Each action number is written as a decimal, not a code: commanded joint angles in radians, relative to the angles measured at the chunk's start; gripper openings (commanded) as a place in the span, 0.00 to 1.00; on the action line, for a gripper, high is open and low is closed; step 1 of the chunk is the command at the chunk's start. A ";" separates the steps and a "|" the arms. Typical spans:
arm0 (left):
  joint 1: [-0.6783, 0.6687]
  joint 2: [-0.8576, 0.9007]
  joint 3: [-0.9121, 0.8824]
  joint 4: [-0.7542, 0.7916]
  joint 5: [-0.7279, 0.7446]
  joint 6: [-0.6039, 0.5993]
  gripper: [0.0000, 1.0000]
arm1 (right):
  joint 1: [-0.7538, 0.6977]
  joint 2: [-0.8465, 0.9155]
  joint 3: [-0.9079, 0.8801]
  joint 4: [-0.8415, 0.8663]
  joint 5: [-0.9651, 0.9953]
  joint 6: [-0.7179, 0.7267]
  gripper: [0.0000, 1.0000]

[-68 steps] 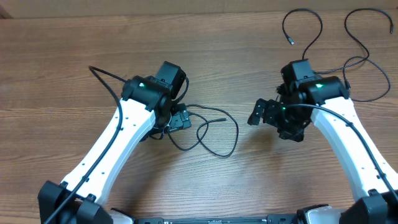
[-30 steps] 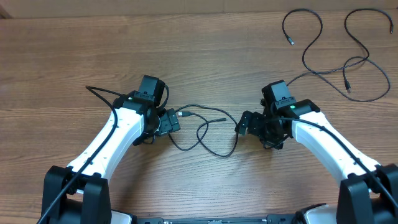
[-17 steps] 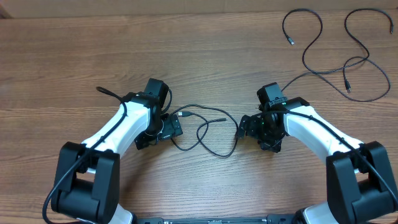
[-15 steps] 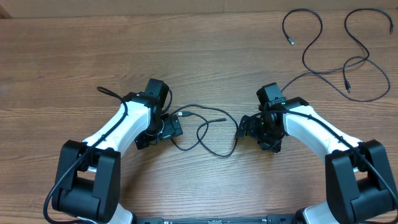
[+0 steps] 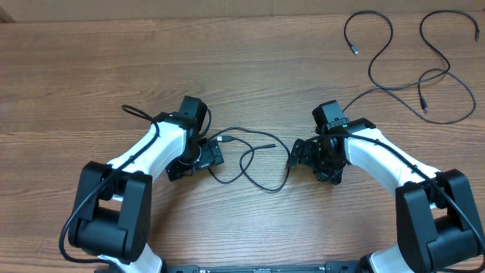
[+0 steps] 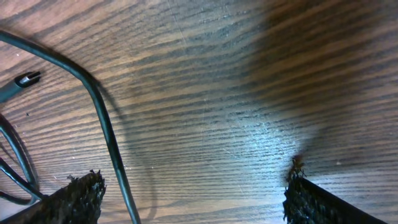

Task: Untangle cables

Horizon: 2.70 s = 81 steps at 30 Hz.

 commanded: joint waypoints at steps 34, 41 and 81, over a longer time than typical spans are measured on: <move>-0.041 0.065 0.009 -0.030 -0.118 0.034 0.84 | 0.006 0.011 -0.011 0.013 0.017 0.007 0.93; -0.043 0.066 0.008 -0.044 -0.127 0.034 0.82 | 0.006 0.011 -0.012 0.007 0.017 -0.002 0.91; -0.047 0.106 0.007 -0.010 -0.090 0.034 0.62 | 0.156 -0.014 0.011 0.008 0.104 -0.019 0.71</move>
